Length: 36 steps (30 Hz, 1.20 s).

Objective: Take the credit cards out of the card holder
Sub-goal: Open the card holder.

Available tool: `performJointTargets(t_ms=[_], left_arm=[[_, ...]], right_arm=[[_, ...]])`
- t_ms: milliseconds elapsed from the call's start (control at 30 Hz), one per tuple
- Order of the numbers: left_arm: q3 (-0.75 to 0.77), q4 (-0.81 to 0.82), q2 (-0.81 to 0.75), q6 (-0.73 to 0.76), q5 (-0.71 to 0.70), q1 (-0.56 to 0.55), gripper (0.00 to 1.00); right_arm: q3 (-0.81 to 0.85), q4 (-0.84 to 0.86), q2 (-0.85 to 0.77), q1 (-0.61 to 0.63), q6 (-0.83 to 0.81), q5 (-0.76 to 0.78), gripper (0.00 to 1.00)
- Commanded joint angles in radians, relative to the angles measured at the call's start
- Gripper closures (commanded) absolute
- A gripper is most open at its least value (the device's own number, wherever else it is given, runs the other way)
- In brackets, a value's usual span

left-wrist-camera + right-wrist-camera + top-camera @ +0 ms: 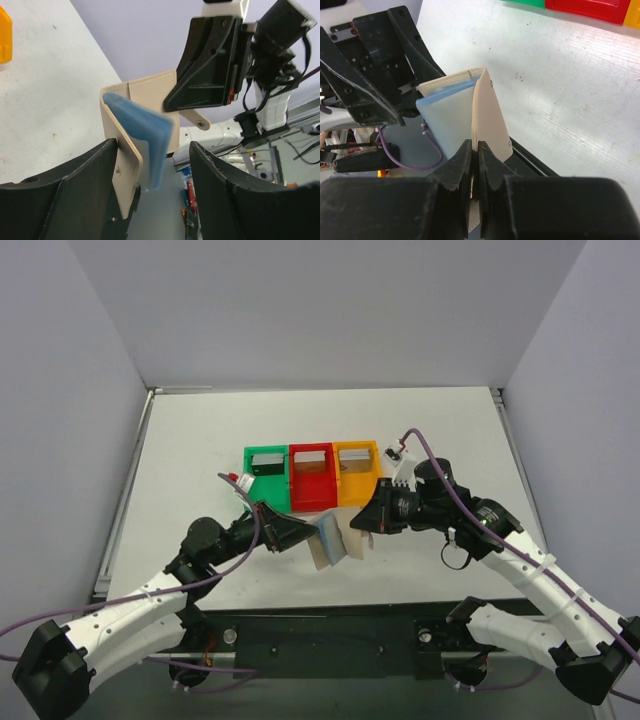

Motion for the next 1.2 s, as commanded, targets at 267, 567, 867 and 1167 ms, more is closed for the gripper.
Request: performJointTargets(t_ms=[267, 567, 867, 1167], left_arm=[[0.112, -0.032, 0.039, 0.113, -0.043, -0.132, 0.39], [0.131, -0.128, -0.021, 0.161, -0.081, -0.146, 0.40], [0.172, -0.222, -0.027, 0.225, -0.127, -0.169, 0.53], [0.203, -0.291, -0.016, 0.255, -0.168, -0.175, 0.44]], right_arm=[[-0.015, 0.120, -0.036, -0.023, 0.073, -0.052, 1.00], [-0.089, 0.228, -0.062, -0.060, 0.138, -0.118, 1.00], [-0.105, 0.256, -0.064, -0.060, 0.159, -0.136, 1.00], [-0.104, 0.246, -0.073, -0.059, 0.155, -0.133, 1.00]])
